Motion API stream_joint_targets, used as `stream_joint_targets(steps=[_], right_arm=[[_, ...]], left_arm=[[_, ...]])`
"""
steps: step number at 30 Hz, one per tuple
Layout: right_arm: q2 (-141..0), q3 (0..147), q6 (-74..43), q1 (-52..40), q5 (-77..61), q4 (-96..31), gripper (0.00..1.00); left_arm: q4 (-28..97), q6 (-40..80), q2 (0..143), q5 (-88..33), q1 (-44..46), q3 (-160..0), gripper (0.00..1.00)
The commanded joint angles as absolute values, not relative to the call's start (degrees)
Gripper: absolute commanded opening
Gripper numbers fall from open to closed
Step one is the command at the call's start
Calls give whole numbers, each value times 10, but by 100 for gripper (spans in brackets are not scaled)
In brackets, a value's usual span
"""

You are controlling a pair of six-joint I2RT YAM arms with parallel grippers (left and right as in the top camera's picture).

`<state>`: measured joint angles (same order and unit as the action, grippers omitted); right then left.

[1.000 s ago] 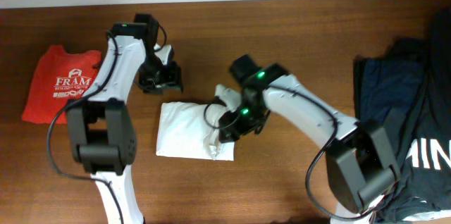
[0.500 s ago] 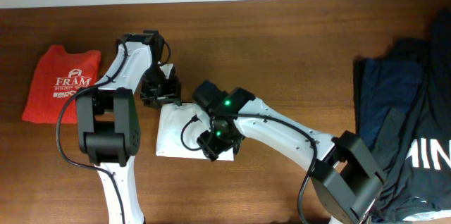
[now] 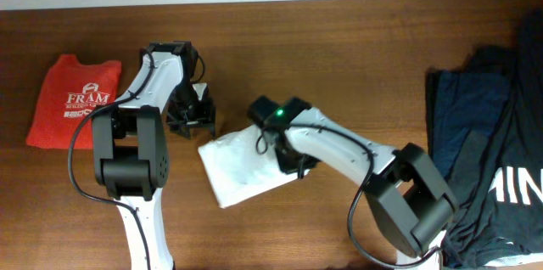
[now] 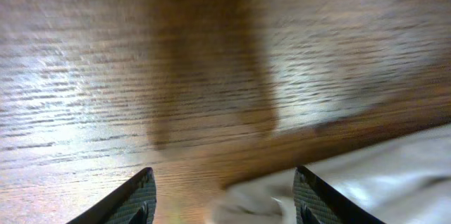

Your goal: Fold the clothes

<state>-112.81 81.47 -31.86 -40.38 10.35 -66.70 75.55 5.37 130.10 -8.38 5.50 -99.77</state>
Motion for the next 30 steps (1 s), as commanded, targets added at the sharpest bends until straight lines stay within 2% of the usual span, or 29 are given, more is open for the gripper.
stream_joint_targets(steps=[1,2,4,8,11,15,18,20,25,30], right_arm=[[-1133,815,-330,-377,138,-673,11],[-1133,815,-319,-374,140,-673,18],[-1133,815,-314,-364,168,-677,20],[-1133,816,-319,-320,202,-672,21],[-1122,817,-307,-279,189,-696,17],[-1080,831,-135,-266,23,-676,17],[-1062,833,57,-267,-302,-621,17],[-1065,830,88,-272,-363,-610,17],[-1081,811,88,-296,-359,-582,19],[-1111,797,80,-296,-298,-555,19]], left_arm=[[764,58,1307,-76,55,-969,56],[774,62,1307,-83,55,-960,56],[797,62,1307,-95,56,-955,55],[805,53,1301,-116,60,-955,53],[802,33,1277,-130,61,-955,53],[782,34,1212,-136,61,-959,53],[759,33,1143,-183,72,-958,53],[760,31,1133,-183,85,-958,54],[744,30,1132,-183,129,-912,55],[666,30,1133,-182,146,-809,55]])
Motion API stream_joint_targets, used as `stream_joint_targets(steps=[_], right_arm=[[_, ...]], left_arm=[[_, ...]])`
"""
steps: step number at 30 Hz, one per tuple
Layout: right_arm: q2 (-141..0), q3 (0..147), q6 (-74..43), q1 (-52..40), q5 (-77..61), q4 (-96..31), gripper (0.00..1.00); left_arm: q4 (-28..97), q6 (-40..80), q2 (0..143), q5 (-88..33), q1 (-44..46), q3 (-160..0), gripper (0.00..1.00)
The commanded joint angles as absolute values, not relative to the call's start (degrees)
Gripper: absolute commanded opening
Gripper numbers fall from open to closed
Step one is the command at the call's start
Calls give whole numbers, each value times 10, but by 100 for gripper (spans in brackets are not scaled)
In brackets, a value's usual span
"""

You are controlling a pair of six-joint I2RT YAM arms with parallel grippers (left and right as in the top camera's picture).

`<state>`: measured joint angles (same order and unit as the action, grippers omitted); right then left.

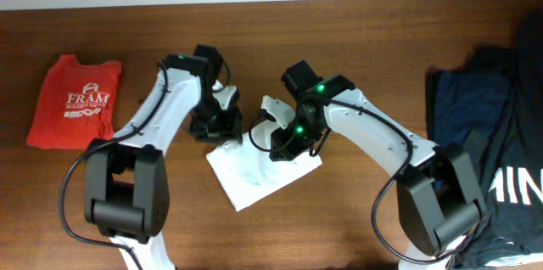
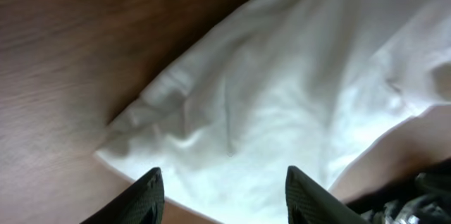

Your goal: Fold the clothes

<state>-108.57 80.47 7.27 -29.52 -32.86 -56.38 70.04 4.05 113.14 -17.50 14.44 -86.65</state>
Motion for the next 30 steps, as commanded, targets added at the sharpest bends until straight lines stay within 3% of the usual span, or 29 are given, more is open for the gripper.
stream_joint_targets(steps=[1,11,20,27,30], right_arm=[[-1114,797,79,-295,-281,-555,20],[-1143,797,-38,-243,-88,-557,22],[-1143,797,-65,-133,-87,-595,23],[-1140,797,-12,-53,-180,-675,23],[-1129,797,58,-59,-299,-711,23]], left_arm=[[651,30,1133,-182,146,-791,55],[624,34,1132,-161,145,-732,55],[645,123,1132,-161,145,-732,54],[668,156,1067,-123,145,-760,55],[622,156,1012,-67,145,-802,71]])
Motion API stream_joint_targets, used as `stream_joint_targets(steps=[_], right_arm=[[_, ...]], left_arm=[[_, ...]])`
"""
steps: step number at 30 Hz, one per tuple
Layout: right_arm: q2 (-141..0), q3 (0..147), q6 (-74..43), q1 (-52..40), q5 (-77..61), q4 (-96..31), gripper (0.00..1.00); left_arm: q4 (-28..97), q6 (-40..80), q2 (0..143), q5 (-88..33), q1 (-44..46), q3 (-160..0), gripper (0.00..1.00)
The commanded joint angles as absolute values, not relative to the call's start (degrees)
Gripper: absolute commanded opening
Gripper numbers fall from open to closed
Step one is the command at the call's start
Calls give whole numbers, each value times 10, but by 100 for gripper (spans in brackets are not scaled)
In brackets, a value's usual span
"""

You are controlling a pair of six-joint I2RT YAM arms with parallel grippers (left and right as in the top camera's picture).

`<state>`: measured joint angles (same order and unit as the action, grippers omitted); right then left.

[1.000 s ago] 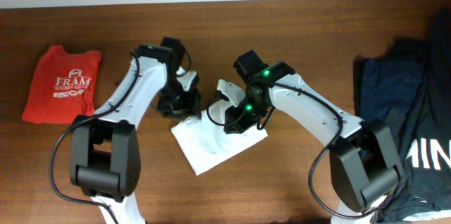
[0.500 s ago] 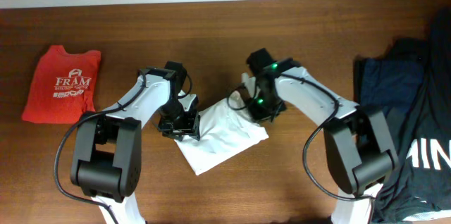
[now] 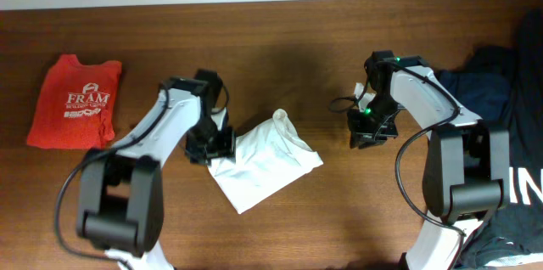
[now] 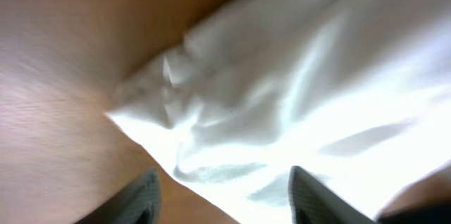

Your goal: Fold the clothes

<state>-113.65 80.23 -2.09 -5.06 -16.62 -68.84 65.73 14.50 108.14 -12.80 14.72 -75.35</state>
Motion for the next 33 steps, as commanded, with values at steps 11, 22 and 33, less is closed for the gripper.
stream_joint_targets(steps=[11,22,33], right_arm=[[-1129,796,101,-194,-353,-721,28],[-1130,689,22,-217,-264,-545,37],[-1127,822,-33,-179,-36,-517,42]], left_arm=[[577,116,1088,-73,145,-803,80],[649,110,1169,-72,145,-803,86],[749,106,1141,-168,141,-816,71]])
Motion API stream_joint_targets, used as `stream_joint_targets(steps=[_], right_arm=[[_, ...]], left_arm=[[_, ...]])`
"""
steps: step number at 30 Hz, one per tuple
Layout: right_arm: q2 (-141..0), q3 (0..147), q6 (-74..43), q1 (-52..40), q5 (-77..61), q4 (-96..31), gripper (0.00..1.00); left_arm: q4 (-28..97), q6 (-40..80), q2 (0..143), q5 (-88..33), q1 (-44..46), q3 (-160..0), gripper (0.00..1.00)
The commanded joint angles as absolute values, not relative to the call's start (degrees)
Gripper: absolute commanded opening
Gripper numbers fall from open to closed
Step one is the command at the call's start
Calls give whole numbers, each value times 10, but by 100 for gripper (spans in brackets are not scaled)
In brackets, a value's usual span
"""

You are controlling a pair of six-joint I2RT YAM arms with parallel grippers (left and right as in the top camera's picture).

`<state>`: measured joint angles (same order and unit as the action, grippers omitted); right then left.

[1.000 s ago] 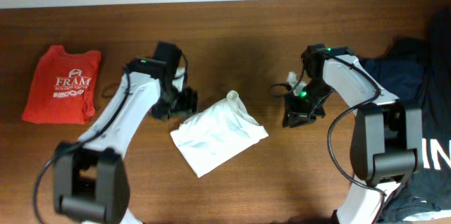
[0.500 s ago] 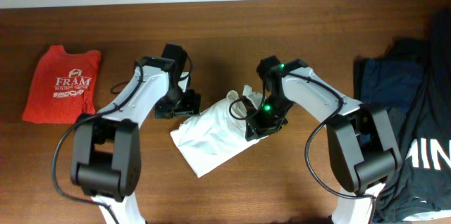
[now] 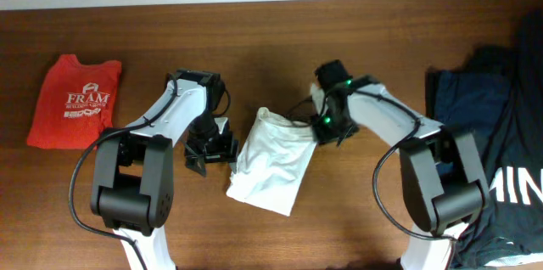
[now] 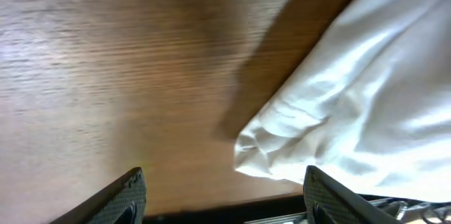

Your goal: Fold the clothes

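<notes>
A white garment [image 3: 273, 161] lies crumpled and roughly folded at the table's middle; in the left wrist view its bunched edge [image 4: 338, 118] fills the right side. My left gripper [image 3: 209, 148] sits just left of it, low over bare wood. Its fingers [image 4: 127, 196] are open, with only table between them and the cloth by the right finger. My right gripper [image 3: 327, 126] is at the garment's upper right edge; its jaws are hidden under the wrist. A folded red shirt [image 3: 75, 100] lies at the far left.
A pile of dark blue and black clothes [image 3: 488, 134] covers the table's right end. The wooden table [image 3: 254, 41] runs to a pale wall at the back. Both arms' bases stand at the front edge.
My right gripper has moved left from bare table to the white garment's upper right edge. The garment has turned and now lies longer front to back. My left gripper is off the cloth, over wood.
First the white garment lay as a flat rectangle with my right gripper on it and my left at its corner. Then both grippers were at its far edge. Then the right was away at the right, the left on the cloth's left corner. Now the garment lies turned.
</notes>
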<state>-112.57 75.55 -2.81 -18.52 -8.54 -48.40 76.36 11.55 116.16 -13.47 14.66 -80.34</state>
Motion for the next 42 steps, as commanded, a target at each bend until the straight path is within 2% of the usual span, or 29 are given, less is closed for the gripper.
stream_joint_targets(steps=[1,3,5,7,12,18,23,25,28,30,31,33,38,42], right_arm=[[-1125,848,-33,-179,-36,-543,42],[-1118,893,-33,-179,-36,-597,41],[-1108,935,-35,-179,-36,-646,38],[-1098,967,-35,-179,-36,-690,38],[-1080,995,-35,-179,-29,-762,38],[-1078,994,-35,-175,-25,-796,36],[-1077,994,-39,-134,-25,-814,36],[-1077,994,-39,-113,-25,-822,36],[-1077,994,-39,-89,-25,-826,36],[-1077,994,-39,-75,-25,-827,36],[-1077,994,-39,-69,-25,-827,36],[-1077,994,-35,-63,-25,-828,36],[-1077,994,-33,-59,-22,-827,36],[-1077,994,-33,-59,-20,-827,36]], left_arm=[[739,102,1132,-168,138,-825,71],[693,61,1109,-178,132,-851,75],[636,-20,1102,-229,131,-865,92],[602,-71,1106,-263,130,-865,99],[564,-138,1148,-343,129,-864,99],[545,-138,1211,-363,129,-864,99],[549,-162,1259,-412,136,-863,99],[551,-162,1266,-432,147,-863,91],[551,-162,1265,-433,165,-863,71],[548,-162,1265,-431,175,-863,54],[544,-162,1265,-430,176,-863,44],[536,-162,1265,-418,175,-863,0],[551,-162,1258,-328,146,-889,0],[574,-158,1217,-265,83,-949,0]])
